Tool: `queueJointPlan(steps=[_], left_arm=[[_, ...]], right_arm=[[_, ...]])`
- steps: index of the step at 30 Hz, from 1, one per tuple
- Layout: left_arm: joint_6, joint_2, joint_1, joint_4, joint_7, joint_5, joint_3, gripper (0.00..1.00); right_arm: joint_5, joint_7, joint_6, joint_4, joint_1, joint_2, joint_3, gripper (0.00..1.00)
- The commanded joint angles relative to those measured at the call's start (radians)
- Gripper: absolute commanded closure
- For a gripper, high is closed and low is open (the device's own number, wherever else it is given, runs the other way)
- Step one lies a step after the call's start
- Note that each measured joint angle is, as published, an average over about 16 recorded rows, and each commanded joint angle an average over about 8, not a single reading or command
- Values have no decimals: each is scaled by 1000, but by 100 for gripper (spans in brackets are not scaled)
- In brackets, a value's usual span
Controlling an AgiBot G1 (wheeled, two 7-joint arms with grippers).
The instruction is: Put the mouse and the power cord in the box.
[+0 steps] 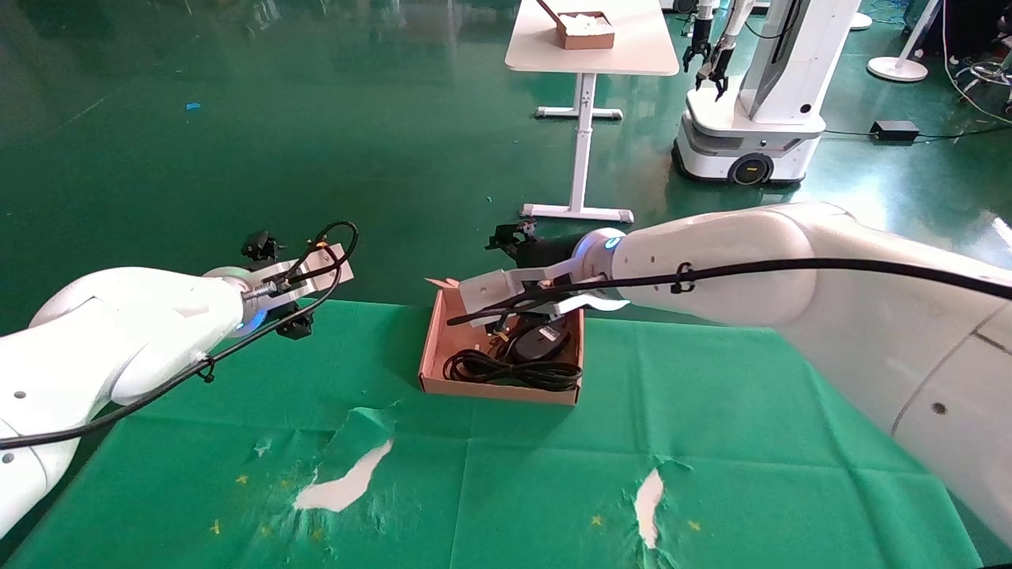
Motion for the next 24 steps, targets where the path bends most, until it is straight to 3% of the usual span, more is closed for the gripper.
queueJointPlan(steps=[1,8,24], left_arm=[[0,0,0,0,0,0,0,0],[0,0,0,0,0,0,0,0],[0,0,0,0,0,0,0,0]], right_arm=[[-1,0,1,-1,1,-1,-1,0],[32,12,-36,25,-29,29,44,0],[259,101,-280,191,-230,228,342,0]])
